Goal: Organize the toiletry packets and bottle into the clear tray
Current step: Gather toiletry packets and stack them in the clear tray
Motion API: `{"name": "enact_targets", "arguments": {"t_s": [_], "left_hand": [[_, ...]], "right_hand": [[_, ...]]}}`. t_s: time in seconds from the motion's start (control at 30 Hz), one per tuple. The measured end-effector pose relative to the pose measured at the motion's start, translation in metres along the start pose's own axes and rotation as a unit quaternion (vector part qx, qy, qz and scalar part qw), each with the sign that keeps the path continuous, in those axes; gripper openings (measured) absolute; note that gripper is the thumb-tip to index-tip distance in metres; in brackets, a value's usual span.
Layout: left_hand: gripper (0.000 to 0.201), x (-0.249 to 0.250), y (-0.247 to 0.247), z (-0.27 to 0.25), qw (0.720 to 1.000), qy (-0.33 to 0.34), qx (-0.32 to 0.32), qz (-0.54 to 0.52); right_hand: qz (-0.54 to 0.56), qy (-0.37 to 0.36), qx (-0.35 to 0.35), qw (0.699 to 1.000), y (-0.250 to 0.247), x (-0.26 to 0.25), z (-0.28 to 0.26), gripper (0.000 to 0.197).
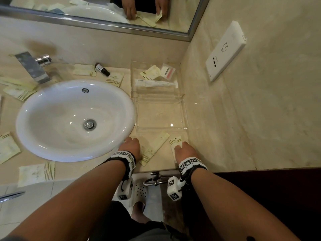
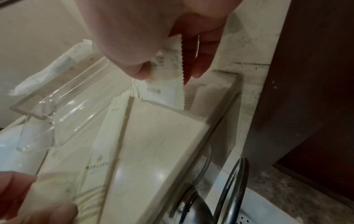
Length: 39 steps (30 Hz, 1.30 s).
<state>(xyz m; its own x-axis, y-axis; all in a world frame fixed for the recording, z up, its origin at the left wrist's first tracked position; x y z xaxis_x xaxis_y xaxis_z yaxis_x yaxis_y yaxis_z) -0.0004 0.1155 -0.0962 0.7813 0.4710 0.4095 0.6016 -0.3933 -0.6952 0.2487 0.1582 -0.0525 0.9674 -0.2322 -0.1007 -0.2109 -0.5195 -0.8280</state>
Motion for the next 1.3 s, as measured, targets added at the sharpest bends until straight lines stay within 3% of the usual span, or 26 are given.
{"name": "enact_targets", "arguments": {"t_s": [0.27,0.57,0.63,0.7,0.8,0.93,1.1,1.23,1.3], "left_hand": [[0.052,0.012,-0.022,-0.001,0.997,0.058,-0.006,-0.058],[0.049,0.02,-0.068,0.0,0.986,0.09,-0.01,-0.139],[0.047,0.022,-0.081,0.0,0.983,0.102,-0.012,-0.154],[0.038,0.023,-0.096,-0.002,0.975,0.112,-0.01,-0.191],[0.034,0.019,-0.124,-0.005,0.957,0.125,0.013,-0.261],[0.036,0.005,-0.155,-0.007,0.934,0.119,0.027,-0.337],[0.04,-0.014,-0.177,0.003,0.929,0.116,0.031,-0.35],[0.02,-0.019,-0.186,0.005,0.9,0.075,0.029,-0.429],[0.014,-0.02,-0.187,0.009,0.885,0.057,0.027,-0.461]], "right_hand": [[0.087,-0.041,0.057,0.994,-0.02,-0.016,-0.013,0.032],[0.211,0.004,0.055,0.976,-0.024,-0.039,-0.025,0.024],[0.241,0.018,0.052,0.969,-0.024,-0.044,-0.03,0.014],[0.275,0.032,0.048,0.96,-0.025,-0.05,-0.037,0.007],[0.318,0.054,0.059,0.945,-0.028,-0.056,-0.043,0.025],[0.349,0.062,0.097,0.93,-0.043,-0.067,-0.051,0.015],[0.426,0.109,0.104,0.892,-0.043,-0.077,-0.047,0.012],[0.47,0.118,0.089,0.87,-0.045,-0.091,-0.038,0.005],[0.458,0.113,0.098,0.876,-0.052,-0.098,-0.034,0.016]]}}
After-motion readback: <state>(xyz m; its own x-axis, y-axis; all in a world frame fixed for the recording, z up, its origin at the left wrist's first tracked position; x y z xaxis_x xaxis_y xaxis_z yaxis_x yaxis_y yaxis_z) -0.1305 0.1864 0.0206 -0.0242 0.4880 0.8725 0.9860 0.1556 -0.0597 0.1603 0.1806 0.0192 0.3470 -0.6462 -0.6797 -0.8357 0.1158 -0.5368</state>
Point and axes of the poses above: each hand's wrist, its own z-axis towards the middle knuckle, its own y-axis out of the palm, x = y × z, the point moved 9 cm from there along z, towards the middle knuckle, and after that the axes turned 12 degrees about -z, right-handed, at the moved point
